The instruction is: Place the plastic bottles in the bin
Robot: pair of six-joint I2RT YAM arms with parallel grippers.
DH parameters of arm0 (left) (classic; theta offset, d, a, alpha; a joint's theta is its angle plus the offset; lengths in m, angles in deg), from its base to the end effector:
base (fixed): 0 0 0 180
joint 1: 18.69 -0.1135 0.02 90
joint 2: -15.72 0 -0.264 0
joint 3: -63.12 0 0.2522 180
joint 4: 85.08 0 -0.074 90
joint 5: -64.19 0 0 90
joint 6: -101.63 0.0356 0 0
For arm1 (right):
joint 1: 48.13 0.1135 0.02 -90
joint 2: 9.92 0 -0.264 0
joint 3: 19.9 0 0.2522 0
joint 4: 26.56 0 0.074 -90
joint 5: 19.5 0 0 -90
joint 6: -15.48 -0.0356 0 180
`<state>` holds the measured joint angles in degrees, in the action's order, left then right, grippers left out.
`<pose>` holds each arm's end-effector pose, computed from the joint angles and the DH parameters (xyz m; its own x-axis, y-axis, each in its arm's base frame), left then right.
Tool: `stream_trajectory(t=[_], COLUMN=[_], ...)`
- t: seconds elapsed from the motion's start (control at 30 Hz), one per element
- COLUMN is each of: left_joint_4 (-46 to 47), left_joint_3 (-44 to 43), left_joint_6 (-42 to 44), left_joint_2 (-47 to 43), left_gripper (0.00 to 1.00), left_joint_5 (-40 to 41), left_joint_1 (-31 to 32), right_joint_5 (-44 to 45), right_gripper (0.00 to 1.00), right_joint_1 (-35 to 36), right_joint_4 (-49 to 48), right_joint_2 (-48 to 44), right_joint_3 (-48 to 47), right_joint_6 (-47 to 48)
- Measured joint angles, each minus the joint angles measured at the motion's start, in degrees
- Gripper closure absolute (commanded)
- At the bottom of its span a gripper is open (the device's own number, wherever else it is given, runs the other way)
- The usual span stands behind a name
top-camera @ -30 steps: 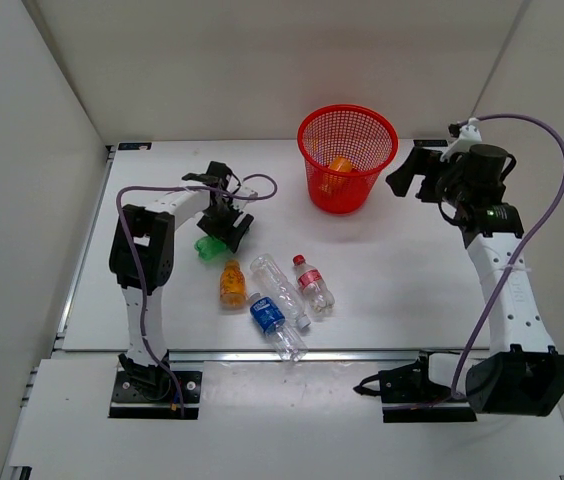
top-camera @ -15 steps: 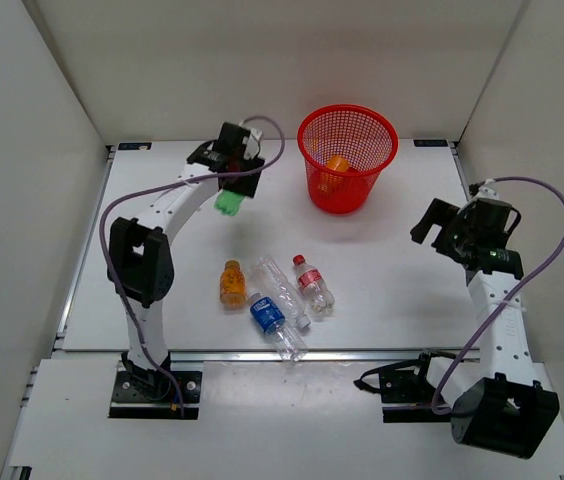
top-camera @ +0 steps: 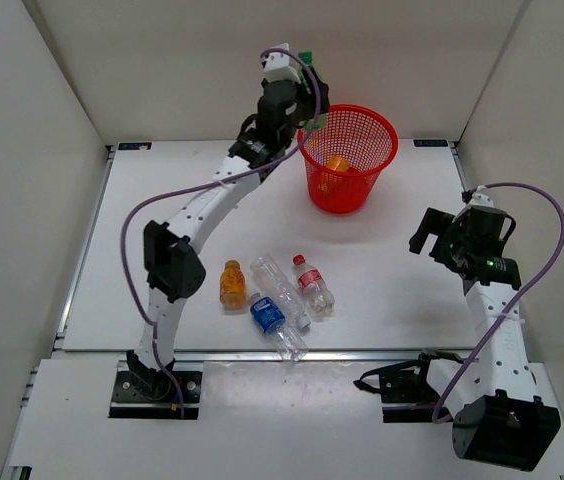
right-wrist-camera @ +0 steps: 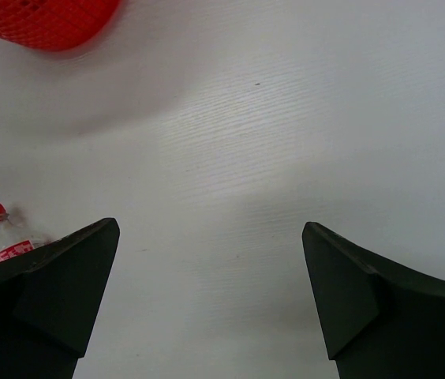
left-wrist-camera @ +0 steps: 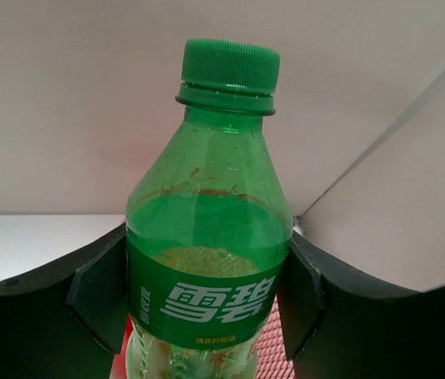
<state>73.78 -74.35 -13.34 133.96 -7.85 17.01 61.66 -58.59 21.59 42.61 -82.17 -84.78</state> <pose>0.4050 -0.2775 0.4255 -0.1532 -0.3844 -0.9104 0.2649 0.8715 -0.4126 0.1913 -0.0298 0.2979 -0.5903 0.2880 -0.7540 0.1688 0.9576 0.2335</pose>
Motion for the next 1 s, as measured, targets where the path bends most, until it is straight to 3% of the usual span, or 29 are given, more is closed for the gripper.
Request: stream_trajectory(t=[0.13, 0.17, 0.2, 0.23, 0.43, 0.53, 0.63, 0.83, 1.0], left_joint_4=[2.8, 3.4, 3.5, 3.4, 2.4, -1.1, -6.1, -16.0, -25.7], left_joint_3=[-14.2, -16.2, -16.8, -16.6, -13.1, -12.2, -3.8, 27.1, 50.4], left_joint_6=[0.5, 1.1, 1.5, 1.9, 1.2, 1.4, 0.3, -3.2, -7.9], left_joint_2=[12.9, 15.4, 16.8, 17.7, 18.1, 15.8, 7.1, -23.1, -42.2], left_gripper=[0.21, 0.16, 0.03, 0.01, 0.02, 0.02, 0.01, 0.01, 0.01], left_joint_5=[5.3, 6.7, 7.5, 8.0, 7.8, 7.3, 5.1, 3.2, 2.1], left_joint_1=[3.9, 5.1, 5.9, 6.7, 7.7, 6.6, 5.1, 1.7, -0.1], right_joint_5=[0.6, 0.5, 0.5, 0.5, -0.1, 0.4, 2.4, 9.2, 9.2], right_gripper=[0.01, 0.01, 0.0, 0.0, 0.01, 0.01, 0.01, 0.01, 0.03], right_joint_1=[1.0, 1.4, 1.7, 1.9, 2.7, 6.6, 15.5, 41.2, 50.9], right_joint_4=[0.3, 0.4, 0.3, 0.3, 0.3, 0.4, 0.8, 0.1, -2.8], right_joint_2=[0.3, 0.5, 0.6, 0.7, 0.6, 0.7, 1.6, 8.8, 17.6], right_joint_3=[0.4, 0.4, 0.4, 0.5, 0.5, 0.4, -0.8, -3.3, -4.3], right_joint_6=[0.1, 0.2, 0.2, 0.2, 0.4, 1.4, 2.4, 3.5, 3.4])
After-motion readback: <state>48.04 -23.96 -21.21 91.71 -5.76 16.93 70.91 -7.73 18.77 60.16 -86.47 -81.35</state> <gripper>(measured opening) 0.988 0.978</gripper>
